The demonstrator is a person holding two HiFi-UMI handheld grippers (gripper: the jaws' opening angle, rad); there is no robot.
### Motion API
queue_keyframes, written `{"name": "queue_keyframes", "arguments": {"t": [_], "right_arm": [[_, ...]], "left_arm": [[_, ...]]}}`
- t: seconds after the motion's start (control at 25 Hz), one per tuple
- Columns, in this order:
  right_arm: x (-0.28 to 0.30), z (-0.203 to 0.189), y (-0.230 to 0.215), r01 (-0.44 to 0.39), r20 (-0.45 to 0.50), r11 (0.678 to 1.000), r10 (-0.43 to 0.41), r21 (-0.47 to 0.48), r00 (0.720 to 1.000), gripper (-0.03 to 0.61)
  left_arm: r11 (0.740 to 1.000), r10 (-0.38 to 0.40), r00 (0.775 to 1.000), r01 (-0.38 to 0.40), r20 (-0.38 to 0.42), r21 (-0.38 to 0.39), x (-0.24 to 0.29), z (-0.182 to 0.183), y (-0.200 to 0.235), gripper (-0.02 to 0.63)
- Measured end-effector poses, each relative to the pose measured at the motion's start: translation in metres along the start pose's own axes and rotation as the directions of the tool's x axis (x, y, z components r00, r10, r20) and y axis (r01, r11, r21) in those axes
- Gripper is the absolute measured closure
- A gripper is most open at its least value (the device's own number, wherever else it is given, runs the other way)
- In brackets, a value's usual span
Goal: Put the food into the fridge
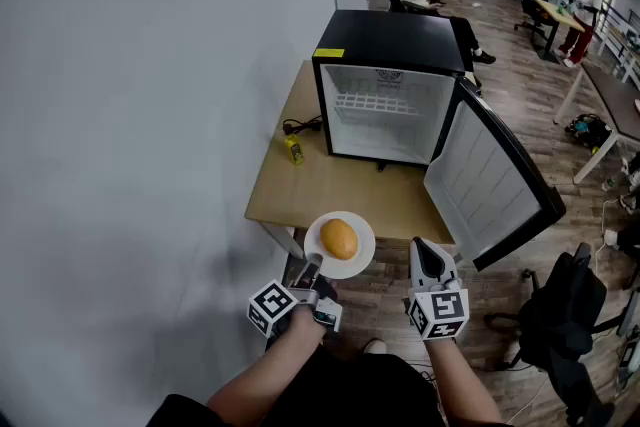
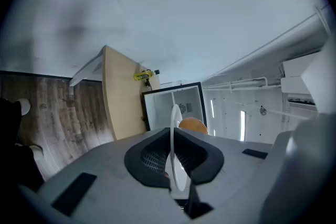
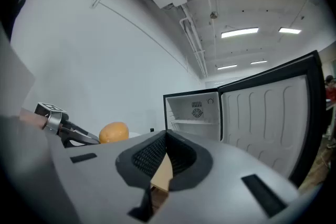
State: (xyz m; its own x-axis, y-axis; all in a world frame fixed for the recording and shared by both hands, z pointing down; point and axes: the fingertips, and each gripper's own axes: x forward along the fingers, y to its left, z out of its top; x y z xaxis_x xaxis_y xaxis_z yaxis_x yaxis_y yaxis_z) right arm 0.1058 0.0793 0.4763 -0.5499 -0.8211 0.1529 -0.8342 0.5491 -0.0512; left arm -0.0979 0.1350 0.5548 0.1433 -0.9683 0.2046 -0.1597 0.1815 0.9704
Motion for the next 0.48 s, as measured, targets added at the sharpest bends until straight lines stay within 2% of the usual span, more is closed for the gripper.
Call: {"name": "queue_keyframes", "arguments": {"t": [0.28, 0.48], "right_arm": [[-0.003, -0.004, -0.005, -0.022, -0.002, 1.000, 0.022, -0.011, 1.000, 0.520], [-0.008, 0.003, -0.001, -0.050, 0.027, 0.993, 0.053, -0.104, 0.998, 0.518]], "left_arm": [[1.000, -0.004, 1.000, 0.004, 0.000, -0.014, 0.005, -0.016, 0.000, 0.591], [1.000, -0.012, 1.000, 0.012, 0.006, -0.019, 0.009, -0.027, -0.003, 0.591]]}}
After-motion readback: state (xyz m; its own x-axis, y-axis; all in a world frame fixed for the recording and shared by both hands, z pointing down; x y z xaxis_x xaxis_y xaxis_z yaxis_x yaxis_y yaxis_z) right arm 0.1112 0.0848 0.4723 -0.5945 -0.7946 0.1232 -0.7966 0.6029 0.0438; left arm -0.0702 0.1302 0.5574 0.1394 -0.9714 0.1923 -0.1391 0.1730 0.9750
